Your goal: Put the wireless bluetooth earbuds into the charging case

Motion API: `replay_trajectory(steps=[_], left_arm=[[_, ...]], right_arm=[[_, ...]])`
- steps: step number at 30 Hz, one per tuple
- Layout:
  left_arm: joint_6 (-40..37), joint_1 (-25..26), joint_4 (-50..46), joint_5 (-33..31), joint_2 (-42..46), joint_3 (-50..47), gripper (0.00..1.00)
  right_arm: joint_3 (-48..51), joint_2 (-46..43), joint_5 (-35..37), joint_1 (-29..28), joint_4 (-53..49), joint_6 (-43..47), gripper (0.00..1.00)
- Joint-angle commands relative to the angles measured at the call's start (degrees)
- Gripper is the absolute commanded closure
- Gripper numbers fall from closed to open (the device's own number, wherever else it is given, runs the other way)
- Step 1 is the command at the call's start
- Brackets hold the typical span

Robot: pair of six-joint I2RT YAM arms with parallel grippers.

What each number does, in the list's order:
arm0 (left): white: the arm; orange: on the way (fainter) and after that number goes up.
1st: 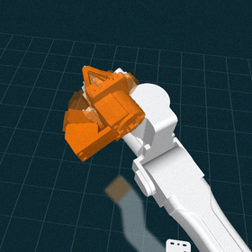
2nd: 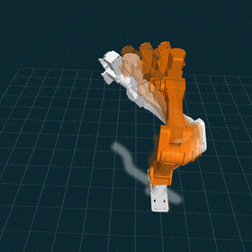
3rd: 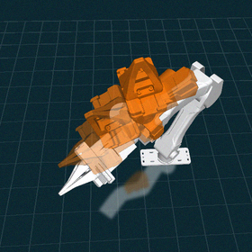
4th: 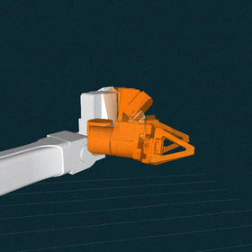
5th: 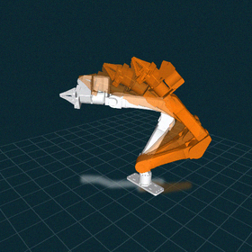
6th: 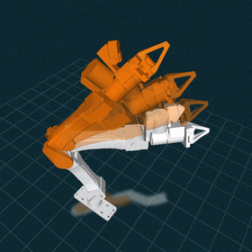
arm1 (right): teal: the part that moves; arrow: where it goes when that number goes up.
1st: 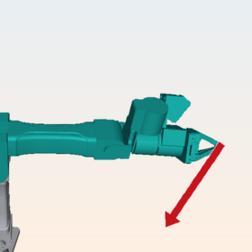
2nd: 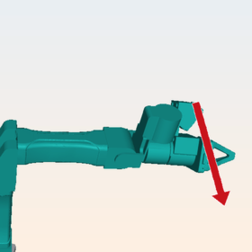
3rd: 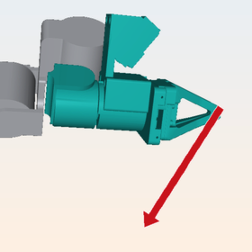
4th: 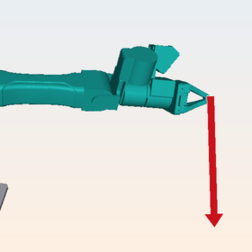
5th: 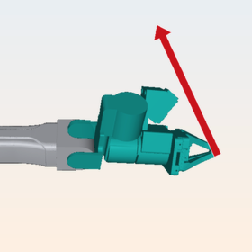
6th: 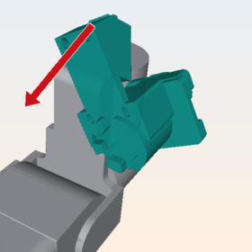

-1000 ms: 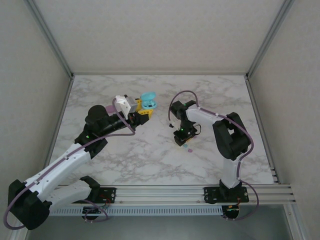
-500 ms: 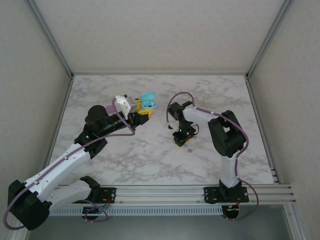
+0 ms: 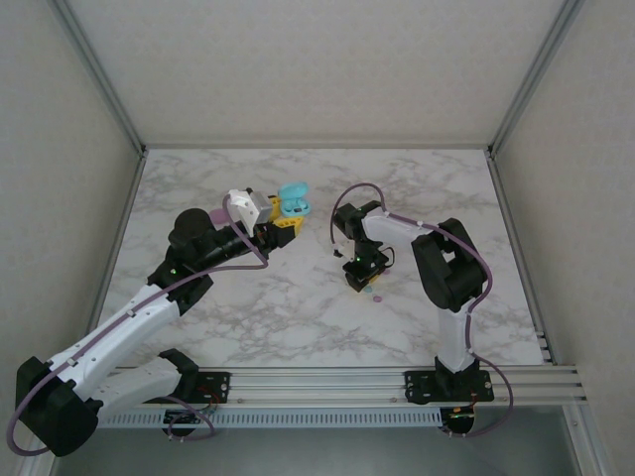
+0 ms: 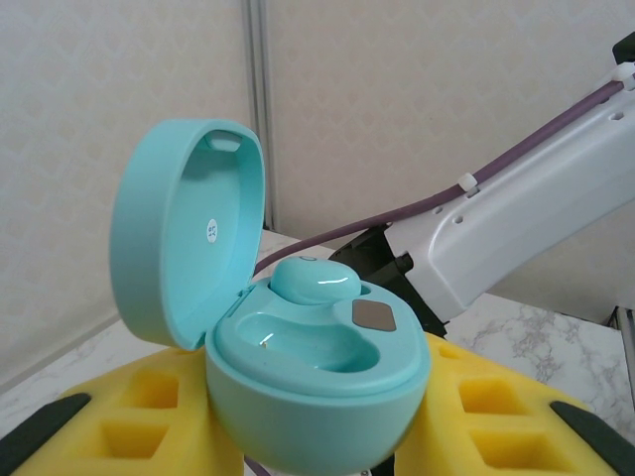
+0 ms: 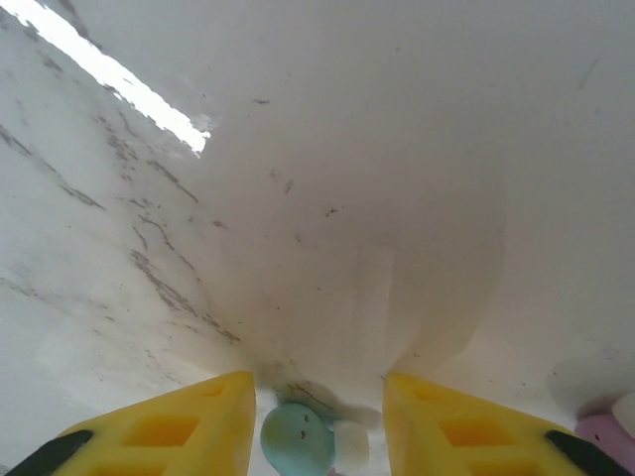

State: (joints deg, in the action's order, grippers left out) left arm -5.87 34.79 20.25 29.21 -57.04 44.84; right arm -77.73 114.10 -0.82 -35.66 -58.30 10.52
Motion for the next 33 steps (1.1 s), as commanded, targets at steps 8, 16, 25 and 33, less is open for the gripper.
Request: replay_trajectory(steps=[8, 16, 25, 33], left_arm=[[-0.4, 0.5, 0.3, -0.6, 0.7, -1.0, 0.78], [-0.2, 0.6, 0.1, -0.6, 0.7, -1.0, 0.78], [-0.2, 0.5, 0.3, -0.7, 0.5, -1.0, 0.78], [0.0, 0.5, 0.5, -0.2, -0.1, -0.4, 0.78]], right_arm=[[-0.5, -0.9, 3.9, 0.1, -2.3, -3.5, 0.65], [-2.5, -1.5, 3.7, 2.6, -2.2, -6.1, 0.64], [-0.9, -4.0, -2.4, 3.2, -2.5, -3.8, 0.56], [-0.1, -2.6, -1.9, 1.9, -3.6, -2.1, 0.57]])
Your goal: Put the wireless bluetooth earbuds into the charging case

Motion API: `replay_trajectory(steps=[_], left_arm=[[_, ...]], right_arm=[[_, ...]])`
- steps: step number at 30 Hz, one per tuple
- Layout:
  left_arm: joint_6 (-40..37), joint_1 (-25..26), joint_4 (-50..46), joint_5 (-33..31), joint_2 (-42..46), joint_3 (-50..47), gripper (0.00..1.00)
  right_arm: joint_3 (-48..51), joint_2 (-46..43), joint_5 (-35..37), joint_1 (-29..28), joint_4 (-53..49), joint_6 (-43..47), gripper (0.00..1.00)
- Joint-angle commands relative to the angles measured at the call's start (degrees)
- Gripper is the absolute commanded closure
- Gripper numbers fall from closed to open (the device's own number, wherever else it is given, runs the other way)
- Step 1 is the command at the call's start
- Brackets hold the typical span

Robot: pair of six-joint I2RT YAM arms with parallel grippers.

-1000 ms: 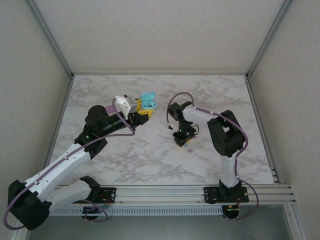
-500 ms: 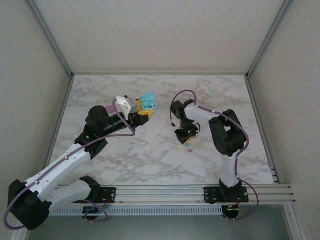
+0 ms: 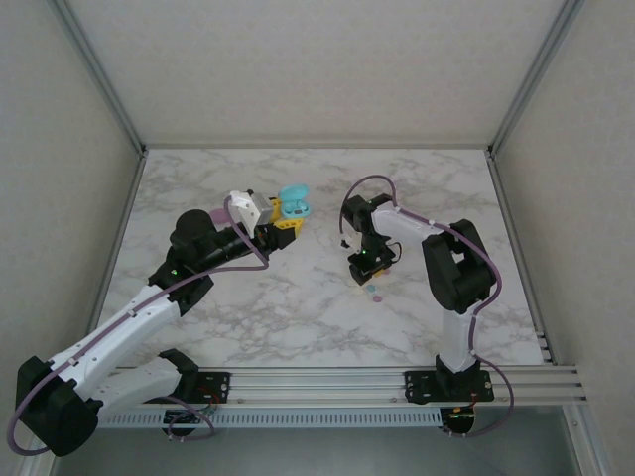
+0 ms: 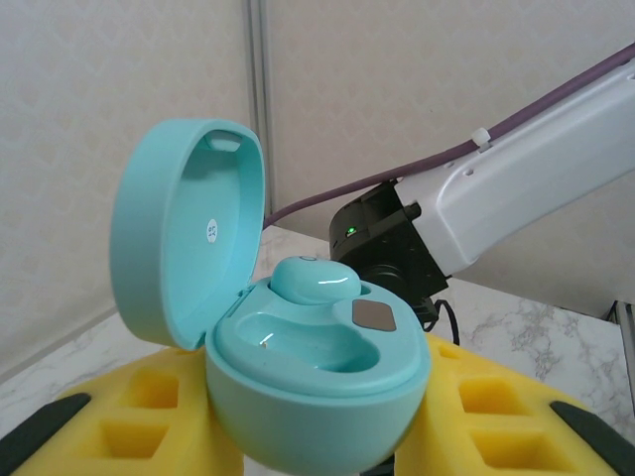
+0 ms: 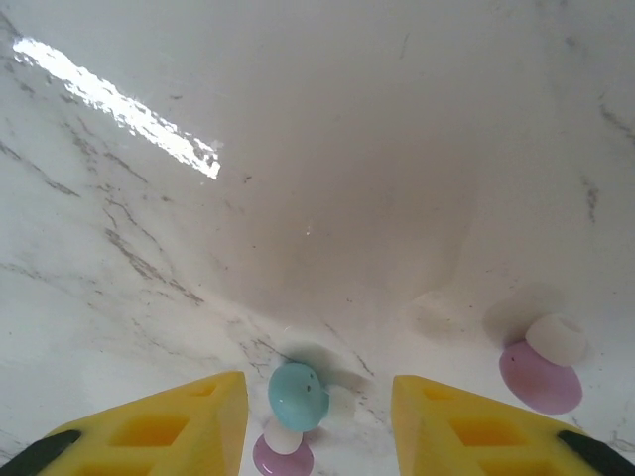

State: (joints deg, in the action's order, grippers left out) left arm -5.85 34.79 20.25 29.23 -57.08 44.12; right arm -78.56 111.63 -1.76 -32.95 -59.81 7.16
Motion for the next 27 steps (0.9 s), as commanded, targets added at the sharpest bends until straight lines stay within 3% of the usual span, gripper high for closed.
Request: replay_trajectory(steps=[1, 27], left_arm=[[0.0, 0.6, 0.5, -0.2, 0.0, 0.3, 0.78], [-0.1, 0.5, 0.7, -0.2, -0.8, 0.4, 0.78]], right_arm=[[0.8, 0.1, -0.5, -0.9, -2.3, 1.3, 0.57], [1.1, 3.6, 1.7, -1.4, -2.0, 1.9, 0.64]])
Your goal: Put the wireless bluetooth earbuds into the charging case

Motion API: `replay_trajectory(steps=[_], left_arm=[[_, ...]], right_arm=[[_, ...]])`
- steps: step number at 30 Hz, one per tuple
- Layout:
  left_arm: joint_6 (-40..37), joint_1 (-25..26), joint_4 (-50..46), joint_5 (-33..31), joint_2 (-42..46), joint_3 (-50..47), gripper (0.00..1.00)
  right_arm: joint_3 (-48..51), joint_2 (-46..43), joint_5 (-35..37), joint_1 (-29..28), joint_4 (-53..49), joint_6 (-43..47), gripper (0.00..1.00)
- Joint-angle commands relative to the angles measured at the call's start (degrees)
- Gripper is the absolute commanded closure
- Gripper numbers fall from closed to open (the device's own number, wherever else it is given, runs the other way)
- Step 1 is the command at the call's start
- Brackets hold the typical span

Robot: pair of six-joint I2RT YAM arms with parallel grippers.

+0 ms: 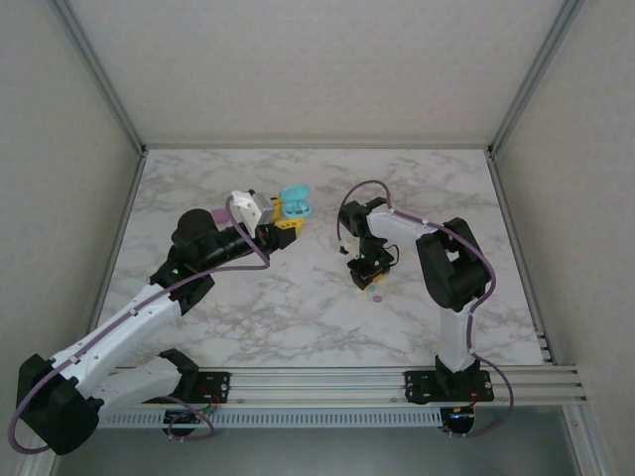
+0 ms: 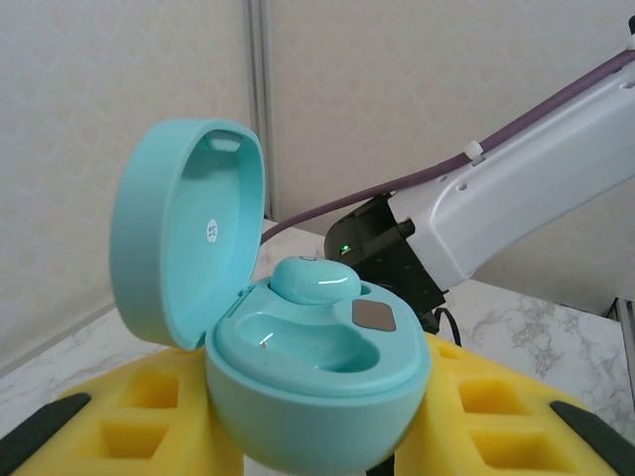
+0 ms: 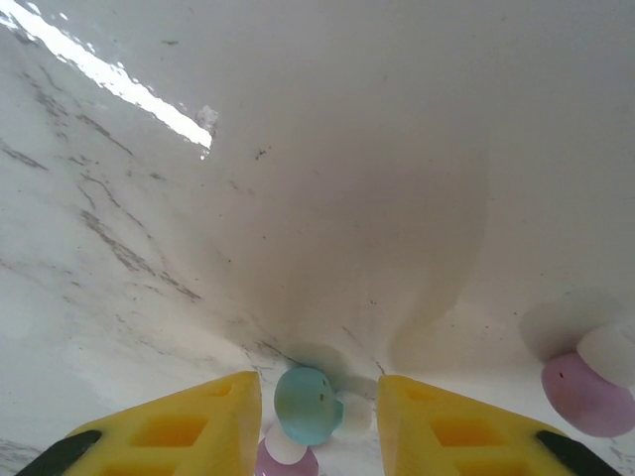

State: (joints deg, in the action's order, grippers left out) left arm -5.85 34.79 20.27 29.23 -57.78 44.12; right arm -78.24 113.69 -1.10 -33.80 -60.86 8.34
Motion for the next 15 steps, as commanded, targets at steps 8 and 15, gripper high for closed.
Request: replay_trajectory(steps=[8, 15], left_arm=[[-0.3, 0.6, 0.7, -0.3, -0.6, 0.4, 0.78], [-0.2, 0.5, 0.9, -0.2, -0.8, 0.3, 0.78]], right_arm=[[2.1, 1.5, 0.8, -0.5, -0.1, 0.5, 0.67], [2.1, 1.1, 1.3, -0.4, 1.0, -0.6, 0.73]])
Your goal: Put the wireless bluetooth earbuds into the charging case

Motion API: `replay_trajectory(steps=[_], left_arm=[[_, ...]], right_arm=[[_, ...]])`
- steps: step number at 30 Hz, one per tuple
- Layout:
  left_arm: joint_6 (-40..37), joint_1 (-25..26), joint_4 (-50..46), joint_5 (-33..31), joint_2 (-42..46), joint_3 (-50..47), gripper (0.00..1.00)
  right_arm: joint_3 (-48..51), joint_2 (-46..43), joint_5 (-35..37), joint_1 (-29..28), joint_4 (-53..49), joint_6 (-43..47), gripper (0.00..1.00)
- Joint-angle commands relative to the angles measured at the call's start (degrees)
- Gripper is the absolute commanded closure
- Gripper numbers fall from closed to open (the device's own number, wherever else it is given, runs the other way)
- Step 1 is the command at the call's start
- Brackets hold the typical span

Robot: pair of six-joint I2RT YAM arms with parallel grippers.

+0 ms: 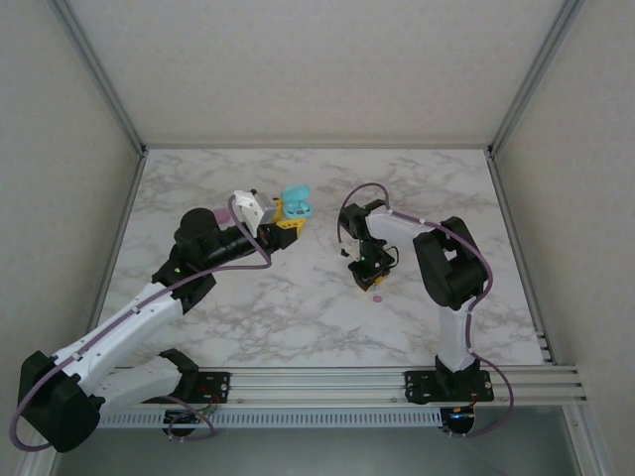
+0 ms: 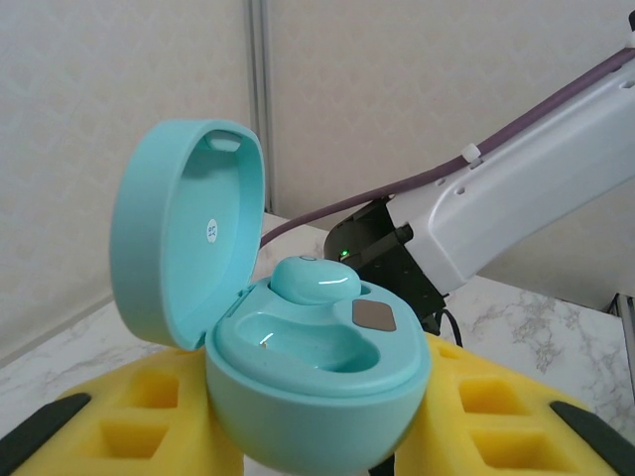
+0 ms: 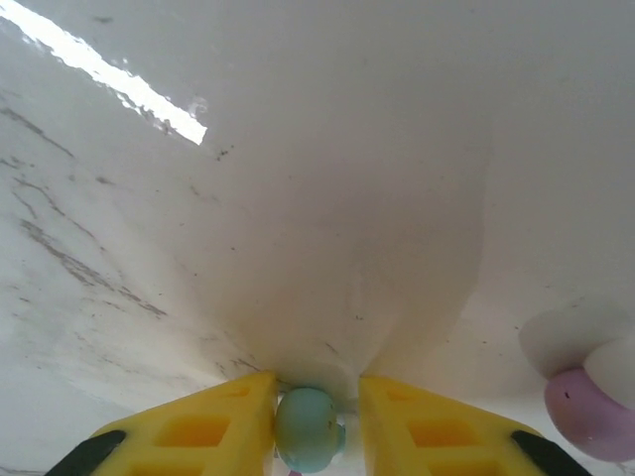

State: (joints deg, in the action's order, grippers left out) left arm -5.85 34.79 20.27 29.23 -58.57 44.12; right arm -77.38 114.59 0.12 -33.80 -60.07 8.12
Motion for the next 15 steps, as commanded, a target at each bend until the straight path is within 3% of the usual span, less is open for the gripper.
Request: replay_trajectory(steps=[1, 10, 15], left_arm=[[-0.2, 0.5, 0.8, -0.3, 0.1, 0.3, 0.78], [-0.4, 0.5, 0.6, -0.7, 0.0, 0.1, 0.78], [-1.3, 0.4, 0.4, -1.1, -0.1, 0.0, 0.78]], right_arm=[[0.9, 0.1, 0.0, -0.4, 0.0, -0.7, 0.73], [-0.9, -5.2, -4.3, -0.2, -0.9, -6.6, 0.79], [0.1, -16.4, -16.5, 2.1, 3.4, -13.9, 0.82]])
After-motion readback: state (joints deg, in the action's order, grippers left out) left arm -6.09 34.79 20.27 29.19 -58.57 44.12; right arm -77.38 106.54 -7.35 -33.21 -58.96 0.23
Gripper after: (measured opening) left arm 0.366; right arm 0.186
